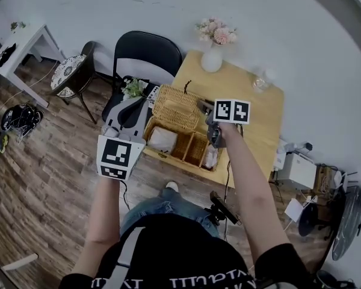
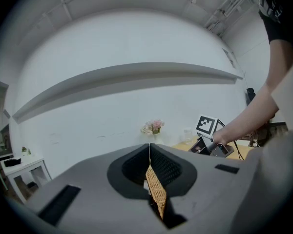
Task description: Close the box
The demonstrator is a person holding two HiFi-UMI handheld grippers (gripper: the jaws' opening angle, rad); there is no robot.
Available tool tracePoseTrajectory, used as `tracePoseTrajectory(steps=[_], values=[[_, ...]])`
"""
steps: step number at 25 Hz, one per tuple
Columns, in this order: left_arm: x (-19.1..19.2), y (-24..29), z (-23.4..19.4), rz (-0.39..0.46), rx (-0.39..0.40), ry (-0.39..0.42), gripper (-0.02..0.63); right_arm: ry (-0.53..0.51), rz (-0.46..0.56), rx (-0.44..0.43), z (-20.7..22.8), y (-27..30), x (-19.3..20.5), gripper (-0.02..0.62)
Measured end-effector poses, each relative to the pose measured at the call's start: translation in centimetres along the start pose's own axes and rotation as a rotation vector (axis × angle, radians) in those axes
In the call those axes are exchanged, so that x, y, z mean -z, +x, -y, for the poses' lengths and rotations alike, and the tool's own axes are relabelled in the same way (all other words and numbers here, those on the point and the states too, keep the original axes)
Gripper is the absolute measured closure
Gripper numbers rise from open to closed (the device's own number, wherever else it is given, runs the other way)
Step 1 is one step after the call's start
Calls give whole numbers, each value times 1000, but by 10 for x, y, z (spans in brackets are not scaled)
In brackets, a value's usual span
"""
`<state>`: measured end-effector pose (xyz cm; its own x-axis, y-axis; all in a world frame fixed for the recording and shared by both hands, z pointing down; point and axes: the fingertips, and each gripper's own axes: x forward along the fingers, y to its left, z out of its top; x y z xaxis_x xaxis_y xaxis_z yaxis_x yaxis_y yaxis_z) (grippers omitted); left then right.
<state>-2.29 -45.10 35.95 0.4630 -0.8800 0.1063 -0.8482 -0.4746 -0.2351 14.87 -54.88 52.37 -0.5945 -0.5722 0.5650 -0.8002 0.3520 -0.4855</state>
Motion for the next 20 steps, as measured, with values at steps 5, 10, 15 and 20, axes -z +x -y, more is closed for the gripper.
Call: tracePoseTrajectory(steps=[5,10,15,20], values=[[-12,-25,-4,26,-3,1,593,-102,31,78,-21,-17,2,488],[-19,-47,-5,50,1,1,592,-183,45,123,-44,-33,8,488],[-26,-65,-8,76,-10,-17,592,-259,43,158,-64,-48,17,492],[-28,-80,-12,84,-17,-31,593,-304,31,182,-75,-58,26,494]])
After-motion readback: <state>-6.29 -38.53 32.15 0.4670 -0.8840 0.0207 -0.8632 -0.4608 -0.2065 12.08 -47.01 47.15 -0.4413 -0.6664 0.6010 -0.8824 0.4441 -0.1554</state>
